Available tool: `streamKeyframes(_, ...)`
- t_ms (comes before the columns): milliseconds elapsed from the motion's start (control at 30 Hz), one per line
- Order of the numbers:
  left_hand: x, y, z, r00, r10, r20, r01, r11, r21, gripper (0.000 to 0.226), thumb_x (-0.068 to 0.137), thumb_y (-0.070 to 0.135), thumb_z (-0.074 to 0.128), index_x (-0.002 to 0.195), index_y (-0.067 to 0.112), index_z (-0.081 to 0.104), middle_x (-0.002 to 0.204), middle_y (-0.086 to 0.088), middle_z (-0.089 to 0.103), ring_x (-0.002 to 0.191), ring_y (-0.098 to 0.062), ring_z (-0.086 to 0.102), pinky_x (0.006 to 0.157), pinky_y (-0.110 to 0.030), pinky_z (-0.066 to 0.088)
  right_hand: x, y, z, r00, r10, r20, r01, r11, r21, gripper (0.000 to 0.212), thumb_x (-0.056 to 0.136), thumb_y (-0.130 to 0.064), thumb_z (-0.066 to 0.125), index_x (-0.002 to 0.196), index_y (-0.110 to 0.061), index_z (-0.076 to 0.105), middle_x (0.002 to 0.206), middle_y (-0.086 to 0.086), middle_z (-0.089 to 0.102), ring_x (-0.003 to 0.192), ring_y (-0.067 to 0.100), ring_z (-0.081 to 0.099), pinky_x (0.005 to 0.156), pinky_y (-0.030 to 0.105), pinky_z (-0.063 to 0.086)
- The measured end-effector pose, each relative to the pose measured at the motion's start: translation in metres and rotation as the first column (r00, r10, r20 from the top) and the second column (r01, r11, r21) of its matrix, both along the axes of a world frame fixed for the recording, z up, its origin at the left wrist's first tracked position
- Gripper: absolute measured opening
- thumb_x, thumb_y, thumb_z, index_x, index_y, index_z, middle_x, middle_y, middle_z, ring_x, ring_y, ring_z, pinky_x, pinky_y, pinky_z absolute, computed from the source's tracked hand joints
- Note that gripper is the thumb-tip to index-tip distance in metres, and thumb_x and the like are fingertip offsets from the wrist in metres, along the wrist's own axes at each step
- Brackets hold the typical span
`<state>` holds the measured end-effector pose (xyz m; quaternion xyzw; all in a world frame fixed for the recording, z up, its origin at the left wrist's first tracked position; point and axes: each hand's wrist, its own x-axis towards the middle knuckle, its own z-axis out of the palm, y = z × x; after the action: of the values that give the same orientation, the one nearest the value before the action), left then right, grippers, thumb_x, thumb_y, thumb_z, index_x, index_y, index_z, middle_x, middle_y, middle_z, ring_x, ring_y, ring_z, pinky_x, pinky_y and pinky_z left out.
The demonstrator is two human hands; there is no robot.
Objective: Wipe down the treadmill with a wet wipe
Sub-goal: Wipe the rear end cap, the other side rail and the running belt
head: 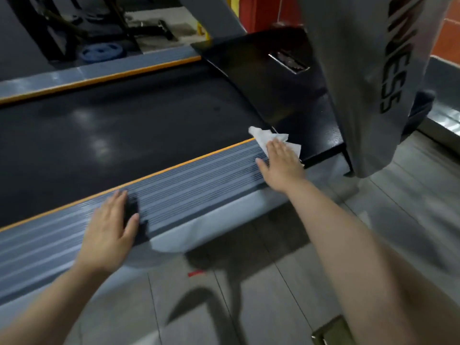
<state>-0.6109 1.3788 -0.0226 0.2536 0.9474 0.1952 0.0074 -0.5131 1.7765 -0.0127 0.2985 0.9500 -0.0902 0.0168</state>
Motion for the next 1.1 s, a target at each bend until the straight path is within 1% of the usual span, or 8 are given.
streamKeyframes(167,0.001,-0.138,0.003,0.899,0.437,0.001,-0.429,0.884,-0.185,0.075,0.088,0.057,0.027,0.132,-0.001,0.044,0.135,-0.029,0.044,0.126,-0.049,0.038,0.102,-0.065,0.034,-0.014,-0.163,0.007,0.968,0.219,-0.118,-0.230,0.970,-0.081,0.085,0.094,-0.064,0.032,0.154,-0.006,0.015,0.162,0.012,0.009,0.149,0.027,0.007,0.120,0.041,0.006)
streamKeyframes(267,-0.009,-0.167,0.006,0.904,0.426,0.037,-0.407,0.883,-0.232,0.082,0.090,0.062,0.025,0.141,0.000,0.039,0.147,-0.026,0.038,0.135,-0.046,0.032,0.110,-0.062,0.027,-0.032,-0.290,0.007,0.819,0.570,-0.058,-0.573,0.814,-0.095,0.083,0.096,-0.062,0.030,0.155,-0.008,0.008,0.164,0.008,0.001,0.150,0.021,-0.004,0.121,0.038,-0.003)
streamKeyframes(367,-0.017,-0.172,0.008,0.886,0.454,0.093,-0.392,0.842,-0.370,0.086,0.095,0.069,0.025,0.158,0.013,0.014,0.166,-0.006,0.008,0.152,-0.027,0.009,0.122,-0.046,0.012,-0.053,-0.311,0.012,0.767,0.640,-0.051,-0.640,0.755,-0.143,0.077,0.098,-0.059,0.030,0.156,-0.012,0.010,0.164,0.004,0.002,0.150,0.016,-0.004,0.121,0.034,-0.004)
streamKeyframes(567,-0.015,-0.192,0.009,0.952,0.294,0.082,-0.252,0.909,-0.332,0.114,0.068,0.088,-0.002,0.159,0.020,0.007,0.167,-0.001,0.004,0.153,-0.021,0.000,0.122,-0.039,0.002,-0.034,-0.135,-0.004,0.978,0.173,-0.118,-0.167,0.984,0.055,0.064,0.098,-0.048,0.028,0.140,-0.001,0.038,0.147,0.019,0.039,0.135,0.037,0.036,0.110,0.048,0.027)
streamKeyframes(733,-0.017,-0.193,0.006,0.953,0.293,0.073,-0.256,0.913,-0.318,0.113,0.067,0.086,-0.003,0.159,0.022,0.007,0.167,0.002,0.001,0.153,-0.018,-0.003,0.122,-0.039,0.001,-0.018,-0.063,0.008,0.976,-0.219,-0.015,0.220,0.975,0.029,0.076,0.098,-0.054,0.029,0.148,0.002,0.024,0.155,0.021,0.026,0.143,0.036,0.023,0.116,0.049,0.020)
streamKeyframes(867,-0.017,-0.192,0.008,0.950,0.297,0.097,-0.246,0.903,-0.353,0.100,0.079,0.082,0.004,0.159,0.022,0.002,0.167,0.003,-0.004,0.153,-0.017,-0.006,0.121,-0.037,-0.002,-0.064,-0.235,-0.004,0.976,0.159,-0.148,-0.154,0.987,0.046,0.081,0.092,-0.060,0.030,0.148,-0.001,0.026,0.152,0.019,0.030,0.139,0.037,0.030,0.114,0.048,0.021)
streamKeyframes(1000,-0.026,-0.192,0.012,0.922,0.332,0.197,-0.248,0.900,-0.358,0.064,0.105,0.047,0.024,0.158,0.025,-0.006,0.166,0.005,-0.010,0.152,-0.014,-0.011,0.122,-0.034,-0.003,-0.087,-0.420,-0.003,0.751,0.653,-0.097,-0.656,0.755,0.001,0.074,0.098,-0.054,0.033,0.153,-0.008,0.017,0.162,0.009,0.014,0.149,0.024,0.008,0.120,0.039,0.003)
streamKeyframes(1100,-0.027,-0.195,0.011,0.921,0.328,0.210,-0.247,0.909,-0.336,0.063,0.106,0.041,0.027,0.158,0.026,-0.006,0.166,0.007,-0.008,0.152,-0.013,-0.010,0.121,-0.033,-0.004,-0.090,-0.409,0.002,0.655,0.751,-0.085,-0.755,0.656,-0.022,0.069,0.100,-0.052,0.032,0.154,-0.012,0.016,0.163,0.003,0.010,0.150,0.021,0.004,0.121,0.037,0.001)
